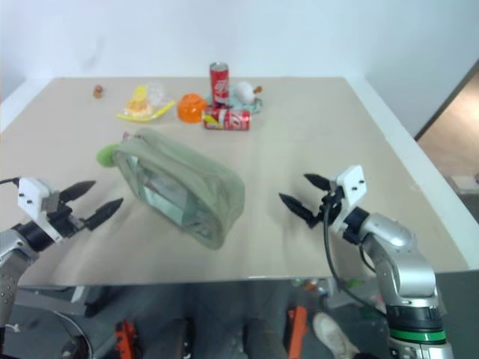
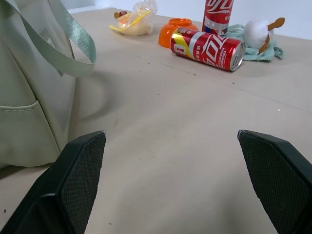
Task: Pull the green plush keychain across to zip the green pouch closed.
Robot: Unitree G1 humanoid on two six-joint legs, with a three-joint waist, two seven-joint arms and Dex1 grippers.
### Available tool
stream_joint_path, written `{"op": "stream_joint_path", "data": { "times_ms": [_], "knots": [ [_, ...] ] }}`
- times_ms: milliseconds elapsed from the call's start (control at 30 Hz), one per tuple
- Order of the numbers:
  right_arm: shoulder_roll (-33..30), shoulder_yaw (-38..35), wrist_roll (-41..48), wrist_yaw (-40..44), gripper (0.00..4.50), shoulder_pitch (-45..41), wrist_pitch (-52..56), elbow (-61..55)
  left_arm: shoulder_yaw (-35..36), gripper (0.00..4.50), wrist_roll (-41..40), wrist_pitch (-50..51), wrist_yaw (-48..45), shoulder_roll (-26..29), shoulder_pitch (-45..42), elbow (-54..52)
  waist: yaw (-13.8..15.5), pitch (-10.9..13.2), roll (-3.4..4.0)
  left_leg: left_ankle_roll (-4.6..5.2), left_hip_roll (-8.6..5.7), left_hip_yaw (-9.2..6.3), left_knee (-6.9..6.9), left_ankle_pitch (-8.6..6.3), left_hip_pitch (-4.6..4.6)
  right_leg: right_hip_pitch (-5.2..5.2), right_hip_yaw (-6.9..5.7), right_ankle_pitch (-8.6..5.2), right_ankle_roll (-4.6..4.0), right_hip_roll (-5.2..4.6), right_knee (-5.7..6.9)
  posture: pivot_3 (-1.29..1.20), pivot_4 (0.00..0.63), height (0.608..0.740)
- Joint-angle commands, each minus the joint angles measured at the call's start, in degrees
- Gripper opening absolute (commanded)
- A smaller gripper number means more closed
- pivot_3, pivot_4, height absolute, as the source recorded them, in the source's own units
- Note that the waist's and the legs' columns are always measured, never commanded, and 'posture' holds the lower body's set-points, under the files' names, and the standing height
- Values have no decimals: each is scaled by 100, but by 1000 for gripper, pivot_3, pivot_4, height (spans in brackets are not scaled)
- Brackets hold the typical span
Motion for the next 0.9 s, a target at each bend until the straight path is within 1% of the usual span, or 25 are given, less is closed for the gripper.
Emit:
{"op": "stream_joint_path", "data": {
  "times_ms": [33,200,300,433,500,633,767,833,900],
  "knots": [
    [-115,-175,25,108,4486,-87,-172,-8,5,4480,81,-17,132,34,-52,-118,0,0,0,0,0,0,0,0,0,0,0,0,0,0,0,0,150,740],
    [-163,-194,-5,213,4486,-75,-303,175,89,4480,-281,567,258,37,-95,-185,0,0,0,0,0,1,1,0,1,1,1,1,2,0,0,0,150,740],
    [-159,-184,-11,242,4486,-102,-319,215,95,4480,-363,773,307,68,-106,-225,0,0,0,0,2,0,1,0,0,0,0,1,1,2,0,0,150,740],
    [-150,-170,2,277,4486,-132,-293,223,158,4480,-418,570,229,-10,-90,-394,0,0,-1,0,1,1,0,0,0,0,0,1,1,1,0,0,150,740],
    [-189,-161,94,381,4486,-151,-204,184,205,4480,-580,479,33,-5,-29,-608,0,0,-1,0,0,2,1,0,0,0,1,1,1,0,0,0,150,740],
    [-549,-263,588,779,4486,-266,355,-146,163,4480,-1030,772,-307,291,5,-1307,1,1,-1,0,0,4,1,0,-2,0,3,2,2,-1,0,0,150,740],
    [-1004,-284,1288,1064,4486,-675,1163,-571,67,4480,-1800,1390,-619,759,-14,-2052,-12,3,0,0,3,4,2,0,1,0,3,4,1,1,0,0,150,740],
    [-1020,-96,1556,1039,4486,-949,1472,-886,-88,4480,-2063,1602,-798,967,82,-2421,-58,3,0,0,4,5,1,0,3,-1,5,4,-1,3,1,0,150,740],
    [-830,210,1541,869,4486,-1226,1597,-1066,-279,4480,-2246,1766,-818,1055,25,-2631,-71,3,0,1,5,5,0,0,5,0,5,2,-3,4,1,0,150,740]
  ]
}}
